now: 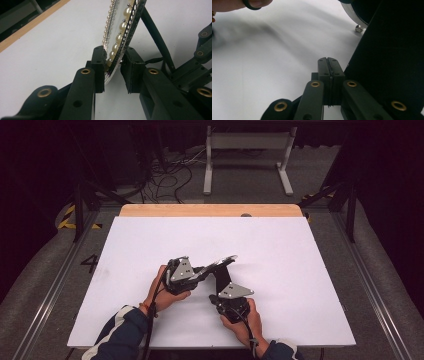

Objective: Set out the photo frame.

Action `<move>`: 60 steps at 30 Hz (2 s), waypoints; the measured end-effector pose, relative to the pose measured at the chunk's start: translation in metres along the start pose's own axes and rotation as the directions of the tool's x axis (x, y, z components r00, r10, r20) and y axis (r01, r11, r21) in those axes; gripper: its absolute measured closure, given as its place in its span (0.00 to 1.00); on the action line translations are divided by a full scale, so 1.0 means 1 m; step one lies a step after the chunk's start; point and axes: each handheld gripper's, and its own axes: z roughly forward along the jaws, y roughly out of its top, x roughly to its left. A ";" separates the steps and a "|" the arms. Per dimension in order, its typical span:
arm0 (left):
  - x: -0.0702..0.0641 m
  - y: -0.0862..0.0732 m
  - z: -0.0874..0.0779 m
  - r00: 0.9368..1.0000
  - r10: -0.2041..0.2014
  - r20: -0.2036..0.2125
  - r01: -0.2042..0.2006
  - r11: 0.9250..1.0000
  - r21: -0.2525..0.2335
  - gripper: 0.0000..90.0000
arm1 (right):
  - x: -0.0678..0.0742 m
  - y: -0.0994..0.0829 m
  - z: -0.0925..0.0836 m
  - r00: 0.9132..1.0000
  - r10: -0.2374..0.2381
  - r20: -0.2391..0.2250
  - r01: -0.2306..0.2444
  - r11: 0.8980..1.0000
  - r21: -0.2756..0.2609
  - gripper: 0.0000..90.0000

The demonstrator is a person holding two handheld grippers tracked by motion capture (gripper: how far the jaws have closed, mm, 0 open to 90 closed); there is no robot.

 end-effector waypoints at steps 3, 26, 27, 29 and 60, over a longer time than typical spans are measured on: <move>-0.003 0.002 0.000 1.000 0.017 0.000 -0.017 1.000 0.013 0.82 | -0.004 -0.002 -0.003 1.000 0.015 0.010 -0.015 1.000 0.003 1.00; -0.012 0.006 -0.006 0.997 0.070 0.014 -0.070 0.997 0.022 0.82 | -0.025 -0.005 -0.008 0.999 0.051 0.019 -0.051 0.998 0.022 1.00; -0.012 0.006 -0.006 0.997 0.071 0.017 -0.072 0.997 0.019 0.82 | -0.026 -0.006 -0.009 0.998 0.055 0.020 -0.056 0.998 0.023 1.00; -0.012 0.006 -0.006 0.997 0.072 0.018 -0.073 0.997 0.015 0.82 | -0.029 -0.006 -0.009 0.998 0.062 0.019 -0.063 0.998 0.024 1.00; -0.015 0.011 -0.004 0.998 0.049 0.041 -0.048 0.998 -0.028 0.86 | -0.052 -0.008 -0.014 0.995 0.068 0.068 -0.071 0.997 0.037 1.00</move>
